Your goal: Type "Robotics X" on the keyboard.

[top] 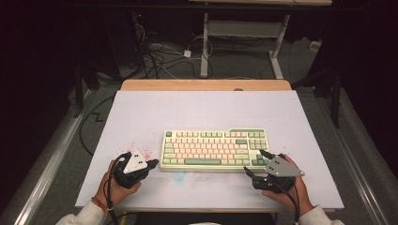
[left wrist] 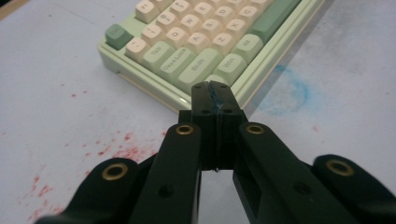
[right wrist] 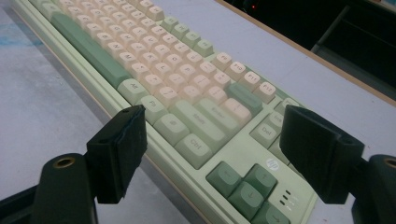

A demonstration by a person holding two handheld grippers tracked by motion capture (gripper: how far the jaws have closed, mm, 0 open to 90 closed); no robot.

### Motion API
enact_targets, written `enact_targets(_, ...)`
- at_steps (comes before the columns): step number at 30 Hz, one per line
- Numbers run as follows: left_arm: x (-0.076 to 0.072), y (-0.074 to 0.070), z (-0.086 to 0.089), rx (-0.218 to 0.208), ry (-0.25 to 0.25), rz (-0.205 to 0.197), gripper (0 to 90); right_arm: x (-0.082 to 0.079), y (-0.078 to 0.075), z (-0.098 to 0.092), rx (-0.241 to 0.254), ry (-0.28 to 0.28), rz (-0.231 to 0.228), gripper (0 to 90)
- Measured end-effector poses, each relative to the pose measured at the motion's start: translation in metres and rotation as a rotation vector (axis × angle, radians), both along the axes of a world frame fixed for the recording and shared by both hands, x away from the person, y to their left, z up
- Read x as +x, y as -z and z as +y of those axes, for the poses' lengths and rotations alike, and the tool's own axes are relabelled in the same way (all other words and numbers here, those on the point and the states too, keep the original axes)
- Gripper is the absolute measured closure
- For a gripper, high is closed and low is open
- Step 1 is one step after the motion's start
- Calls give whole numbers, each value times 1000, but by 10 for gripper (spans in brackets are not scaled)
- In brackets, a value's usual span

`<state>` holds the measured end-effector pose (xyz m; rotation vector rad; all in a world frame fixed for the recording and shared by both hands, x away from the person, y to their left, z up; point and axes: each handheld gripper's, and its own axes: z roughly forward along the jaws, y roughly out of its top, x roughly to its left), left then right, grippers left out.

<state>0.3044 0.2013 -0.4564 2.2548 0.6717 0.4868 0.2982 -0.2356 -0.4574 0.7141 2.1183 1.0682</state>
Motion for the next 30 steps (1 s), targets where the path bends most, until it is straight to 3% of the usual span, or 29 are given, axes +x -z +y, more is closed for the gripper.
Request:
enact_targets(12,19,-9,-23,19,37,-2,879,0,2,1,-9,-12,7,235)
enact_targets(21,36,-23,-42,-23,48,16,879,2,4,2,-16,-16,16,238)
enact_targets(26,44,-24,-57,20,67,4,879,2,4,2,-16,-19,22,238)
enact_targets(30,49,-28,-67,27,79,-9,880,3,5,3,-22,-24,26,239)
